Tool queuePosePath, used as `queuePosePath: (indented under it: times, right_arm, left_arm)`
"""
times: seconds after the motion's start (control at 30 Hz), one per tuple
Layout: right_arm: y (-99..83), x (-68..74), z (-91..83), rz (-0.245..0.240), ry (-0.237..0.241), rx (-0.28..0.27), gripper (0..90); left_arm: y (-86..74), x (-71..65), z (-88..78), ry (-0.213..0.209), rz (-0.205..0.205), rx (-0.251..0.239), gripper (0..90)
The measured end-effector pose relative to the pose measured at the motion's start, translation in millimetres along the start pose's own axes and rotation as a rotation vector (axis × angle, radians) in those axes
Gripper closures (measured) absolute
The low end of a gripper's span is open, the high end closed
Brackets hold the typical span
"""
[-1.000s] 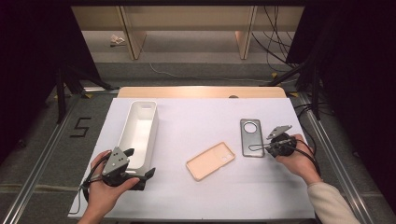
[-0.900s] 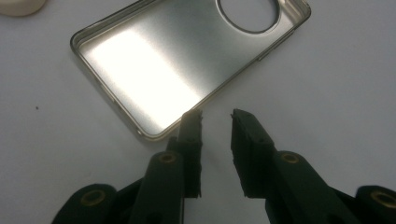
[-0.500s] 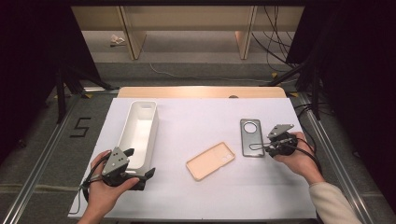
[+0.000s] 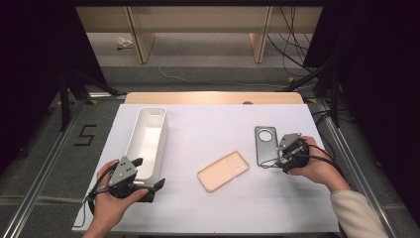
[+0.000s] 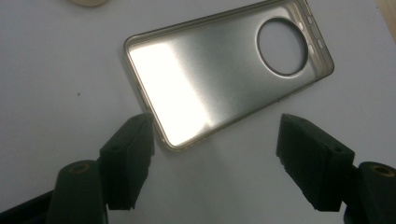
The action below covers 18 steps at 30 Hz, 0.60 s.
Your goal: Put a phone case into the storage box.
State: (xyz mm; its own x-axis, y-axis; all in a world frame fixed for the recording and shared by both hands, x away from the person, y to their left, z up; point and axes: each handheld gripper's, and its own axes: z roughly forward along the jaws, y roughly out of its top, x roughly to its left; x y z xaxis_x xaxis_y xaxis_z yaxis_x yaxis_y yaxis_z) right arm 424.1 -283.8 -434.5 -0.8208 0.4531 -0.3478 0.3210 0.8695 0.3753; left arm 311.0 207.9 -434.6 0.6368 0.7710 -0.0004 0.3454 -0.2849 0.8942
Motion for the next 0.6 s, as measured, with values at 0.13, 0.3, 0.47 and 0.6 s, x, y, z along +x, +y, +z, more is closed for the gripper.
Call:
queuePosePath:
  times: [0.13,0.3,0.47,0.6]
  right_arm:
    - [5.9,2.2,2.2,-0.044,0.026,0.02,25.6]
    - [13.6,4.1,8.2,-0.106,0.054,0.059,26.6]
    - [21.9,5.3,15.5,-0.145,0.087,0.097,29.8]
    - [26.0,5.2,18.1,-0.163,0.109,0.117,31.6]
  left_arm:
    - [-0.1,0.0,0.1,-0.001,-0.001,0.0,0.6]
    - [-0.2,-0.3,0.2,-0.003,-0.001,0.0,0.9]
    - [-0.3,-0.3,0.1,-0.005,-0.001,0.0,1.3]
    - [-0.4,-0.3,0.4,-0.007,-0.001,0.0,1.5]
